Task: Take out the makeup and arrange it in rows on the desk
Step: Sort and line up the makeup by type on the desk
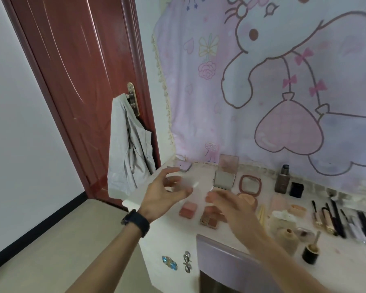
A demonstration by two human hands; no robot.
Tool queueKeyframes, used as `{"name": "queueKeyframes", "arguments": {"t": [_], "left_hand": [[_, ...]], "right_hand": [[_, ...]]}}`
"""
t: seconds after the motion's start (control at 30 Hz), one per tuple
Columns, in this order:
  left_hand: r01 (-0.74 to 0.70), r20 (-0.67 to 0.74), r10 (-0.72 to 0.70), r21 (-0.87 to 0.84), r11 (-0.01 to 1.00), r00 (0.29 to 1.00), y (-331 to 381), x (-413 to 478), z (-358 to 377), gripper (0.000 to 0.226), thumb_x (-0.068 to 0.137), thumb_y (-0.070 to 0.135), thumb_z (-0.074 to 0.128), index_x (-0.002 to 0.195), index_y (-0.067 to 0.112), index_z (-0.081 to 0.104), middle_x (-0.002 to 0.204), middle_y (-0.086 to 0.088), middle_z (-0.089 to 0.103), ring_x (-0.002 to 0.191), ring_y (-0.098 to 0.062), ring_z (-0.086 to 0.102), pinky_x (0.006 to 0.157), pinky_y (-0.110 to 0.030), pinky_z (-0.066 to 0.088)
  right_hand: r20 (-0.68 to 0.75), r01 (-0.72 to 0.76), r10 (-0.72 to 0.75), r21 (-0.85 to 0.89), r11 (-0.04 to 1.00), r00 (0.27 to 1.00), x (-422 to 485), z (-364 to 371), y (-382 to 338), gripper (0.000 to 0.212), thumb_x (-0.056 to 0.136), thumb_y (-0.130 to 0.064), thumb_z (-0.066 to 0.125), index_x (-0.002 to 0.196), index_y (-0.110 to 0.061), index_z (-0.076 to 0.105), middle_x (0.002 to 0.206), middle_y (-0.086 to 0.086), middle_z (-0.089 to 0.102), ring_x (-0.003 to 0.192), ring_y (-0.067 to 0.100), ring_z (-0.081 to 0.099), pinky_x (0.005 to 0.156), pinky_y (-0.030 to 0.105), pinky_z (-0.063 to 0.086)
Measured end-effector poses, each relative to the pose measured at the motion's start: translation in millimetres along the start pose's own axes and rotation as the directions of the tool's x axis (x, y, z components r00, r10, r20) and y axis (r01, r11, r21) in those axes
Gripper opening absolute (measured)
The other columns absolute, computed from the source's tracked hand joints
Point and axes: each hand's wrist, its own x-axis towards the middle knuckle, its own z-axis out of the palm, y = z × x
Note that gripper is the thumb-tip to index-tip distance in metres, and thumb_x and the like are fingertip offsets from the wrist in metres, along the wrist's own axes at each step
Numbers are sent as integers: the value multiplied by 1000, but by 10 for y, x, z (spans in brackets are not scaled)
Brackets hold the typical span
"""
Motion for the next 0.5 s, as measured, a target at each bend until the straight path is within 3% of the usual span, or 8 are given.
{"name": "queueKeyframes", "arguments": {"t": [0.1,0.17,0.27,0.33,0.43,0.5], "left_hand": [[-147,94,143,37,988,985,299,-201,390,66,68,37,90,123,43,55,110,12,69,103,-4,64,82,-21,55],[-249,192,230,82,965,954,488,-350,658,69,67,40,89,125,47,51,110,17,68,102,-2,63,82,-20,54],[-395,356,319,166,904,879,736,-571,1030,74,69,45,85,129,54,43,116,26,62,103,4,59,84,-19,53],[-478,410,364,220,850,836,833,-676,1253,75,74,47,81,138,44,42,126,25,57,110,4,51,92,-20,48],[-500,422,389,192,844,819,847,-779,1539,80,73,58,77,141,43,38,134,24,51,122,-1,44,102,-25,42],[-449,405,366,129,884,838,811,-848,1709,84,66,67,74,139,49,37,130,29,49,123,-3,45,102,-27,44]], "right_hand": [[-98,-2,7,55,998,995,-309,-313,-62,35,91,-46,58,112,-20,66,105,-1,75,91,17,74,82,34,59],[-127,-15,23,57,998,992,-510,-496,-58,44,84,-51,59,114,-19,62,97,3,77,86,23,75,82,41,61],[-212,24,-13,50,998,977,-816,-725,-62,30,90,-35,64,114,-16,62,85,7,77,78,31,73,70,36,62],[-284,11,8,66,998,959,-971,-905,-3,26,94,-23,65,117,-11,63,85,9,77,78,31,74,68,33,61],[-336,-29,89,181,983,938,-1156,-1165,99,26,92,-18,66,117,-10,66,91,13,77,83,29,75,77,37,61],[-333,-32,161,361,932,929,-1240,-1317,153,30,86,-16,68,115,-6,68,96,16,76,83,28,75,72,32,62]]}}
